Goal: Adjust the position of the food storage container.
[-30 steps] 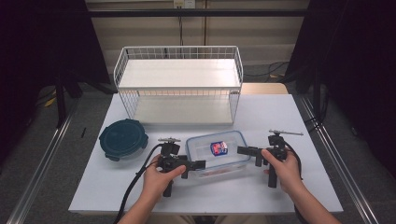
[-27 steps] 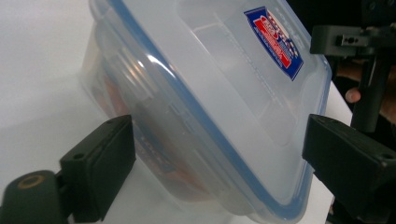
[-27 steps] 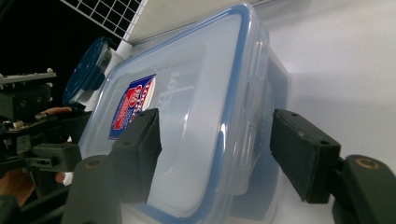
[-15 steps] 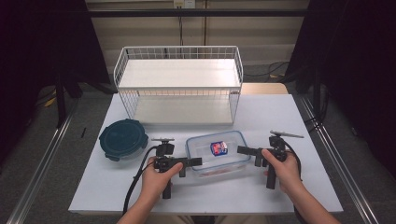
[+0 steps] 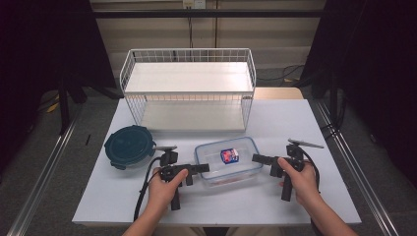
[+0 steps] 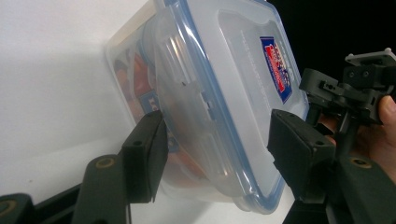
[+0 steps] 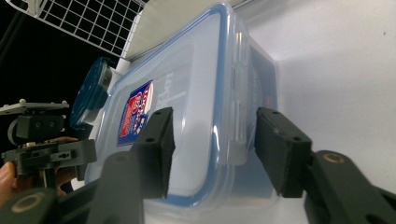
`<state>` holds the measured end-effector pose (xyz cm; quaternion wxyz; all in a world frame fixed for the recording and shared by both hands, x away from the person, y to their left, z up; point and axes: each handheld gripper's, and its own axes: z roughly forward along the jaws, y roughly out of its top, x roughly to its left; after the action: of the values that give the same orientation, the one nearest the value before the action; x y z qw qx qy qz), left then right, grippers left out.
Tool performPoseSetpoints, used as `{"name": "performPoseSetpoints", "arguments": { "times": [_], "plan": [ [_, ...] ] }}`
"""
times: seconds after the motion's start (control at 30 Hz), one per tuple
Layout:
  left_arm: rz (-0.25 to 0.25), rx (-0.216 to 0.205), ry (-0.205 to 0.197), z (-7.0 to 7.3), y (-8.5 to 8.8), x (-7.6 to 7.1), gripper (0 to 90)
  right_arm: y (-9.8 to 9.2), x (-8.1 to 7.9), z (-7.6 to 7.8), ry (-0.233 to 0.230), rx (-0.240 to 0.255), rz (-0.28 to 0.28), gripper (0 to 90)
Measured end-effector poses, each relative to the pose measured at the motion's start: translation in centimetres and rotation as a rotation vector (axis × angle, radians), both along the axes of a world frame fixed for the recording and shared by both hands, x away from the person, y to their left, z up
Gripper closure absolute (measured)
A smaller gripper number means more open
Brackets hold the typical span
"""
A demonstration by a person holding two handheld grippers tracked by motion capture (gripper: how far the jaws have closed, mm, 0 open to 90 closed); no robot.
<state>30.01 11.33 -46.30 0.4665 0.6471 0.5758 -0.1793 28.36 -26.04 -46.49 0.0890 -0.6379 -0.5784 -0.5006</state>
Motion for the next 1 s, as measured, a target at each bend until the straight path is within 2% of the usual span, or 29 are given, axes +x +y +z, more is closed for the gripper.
{"name": "performPoseSetpoints", "arguments": {
  "times": [0.03,0.1,0.13,0.23,0.27,0.4,0.57,0.63,0.67,0.7,0.77,0.8,0.83,0.87,0.93,0.97,1.0],
  "plan": [
    [0.007,0.013,-0.004,0.1,0.1,0.1,39.5,0.0,-0.1,0.1,0.002,0.003,0.008,52.4],
    [0.022,0.003,-0.010,0.2,0.5,0.3,41.3,0.2,-0.2,0.2,0.005,0.010,0.016,54.1],
    [0.027,0.018,-0.011,0.2,0.7,0.4,41.4,0.4,-0.2,0.2,0.003,0.013,0.022,57.0],
    [0.049,-0.004,-0.003,0.1,1.3,0.8,41.4,0.8,-0.2,0.0,-0.007,0.010,0.028,56.8],
    [0.053,0.004,0.005,0.0,1.4,0.9,41.4,0.9,-0.1,0.0,-0.013,0.009,0.023,56.5],
    [0.074,-0.029,0.016,-0.3,1.6,1.4,41.4,1.1,0.1,-0.1,-0.018,0.012,0.028,55.5],
    [0.083,-0.044,0.015,-0.5,1.6,1.7,42.3,1.2,1.1,-0.4,-0.056,0.013,0.008,49.3],
    [0.087,-0.044,0.014,-0.5,1.6,1.6,42.2,1.3,1.6,-0.7,-0.053,0.019,0.009,44.3],
    [0.085,-0.035,0.008,-0.4,1.6,1.5,41.7,1.7,1.9,-1.2,-0.038,0.045,0.010,38.7],
    [0.085,-0.035,0.008,-0.4,1.6,1.5,41.5,1.7,1.9,-1.2,-0.038,0.045,0.010,38.7],
    [0.085,-0.036,0.001,-0.5,1.5,1.4,41.4,1.8,2.0,-1.2,-0.042,0.046,-0.001,40.0],
    [0.085,-0.030,0.003,-0.4,1.5,1.4,41.3,1.4,2.0,-1.2,-0.005,0.071,-0.008,44.4],
    [0.085,-0.030,0.003,-0.4,1.5,1.4,41.3,1.4,2.0,-1.2,-0.005,0.071,-0.008,44.4],
    [0.095,-0.028,0.004,-0.4,1.5,1.4,41.4,1.1,1.8,-1.4,0.019,0.121,-0.039,48.8],
    [0.101,-0.028,0.003,-0.3,1.4,1.3,41.6,0.9,1.6,-1.3,0.021,0.125,-0.037,55.7],
    [0.106,-0.026,0.003,-0.3,1.5,1.2,41.6,0.9,1.6,-1.3,0.021,0.125,-0.037,55.7],
    [0.113,-0.006,0.006,-0.1,1.6,1.2,41.8,0.8,1.5,-1.1,0.017,0.122,-0.037,60.3]
  ]
}}
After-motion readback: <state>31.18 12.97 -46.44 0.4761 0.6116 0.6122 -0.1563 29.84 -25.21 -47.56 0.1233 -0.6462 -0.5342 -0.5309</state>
